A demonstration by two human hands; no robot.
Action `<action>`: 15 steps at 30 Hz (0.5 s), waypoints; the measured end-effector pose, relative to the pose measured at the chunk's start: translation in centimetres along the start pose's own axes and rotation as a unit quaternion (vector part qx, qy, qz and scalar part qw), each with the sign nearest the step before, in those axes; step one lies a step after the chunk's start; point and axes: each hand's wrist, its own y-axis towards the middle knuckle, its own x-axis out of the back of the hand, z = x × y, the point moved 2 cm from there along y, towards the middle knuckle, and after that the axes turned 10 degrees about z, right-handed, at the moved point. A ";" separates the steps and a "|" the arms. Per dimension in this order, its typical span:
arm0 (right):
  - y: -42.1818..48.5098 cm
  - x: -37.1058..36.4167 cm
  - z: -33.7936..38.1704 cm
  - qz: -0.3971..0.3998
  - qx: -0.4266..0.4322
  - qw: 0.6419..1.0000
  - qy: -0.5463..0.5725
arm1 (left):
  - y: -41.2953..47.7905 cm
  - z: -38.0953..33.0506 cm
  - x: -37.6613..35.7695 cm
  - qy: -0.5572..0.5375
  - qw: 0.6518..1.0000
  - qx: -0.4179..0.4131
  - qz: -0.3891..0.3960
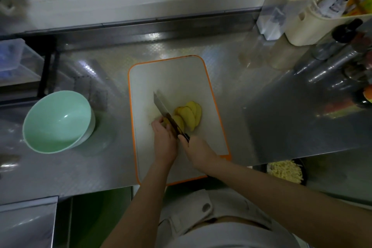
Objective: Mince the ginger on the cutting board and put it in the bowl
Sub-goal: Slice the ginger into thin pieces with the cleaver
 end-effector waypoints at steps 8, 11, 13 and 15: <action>0.1 1.2 -0.7 0.044 0.020 0.998 0.025 | -0.4 0.0 0.3 0.016 1.000 -0.012 -0.012; 0.6 2.6 -0.7 0.059 0.032 0.998 -0.016 | -0.7 -0.2 0.3 0.014 1.000 -0.006 -0.014; 0.9 2.8 -0.5 0.041 0.031 0.998 -0.019 | -0.9 -0.3 0.3 0.012 1.000 -0.007 -0.013; 0.6 2.8 -0.3 0.033 0.043 0.998 -0.022 | -0.9 -0.3 0.3 0.015 1.000 -0.007 -0.016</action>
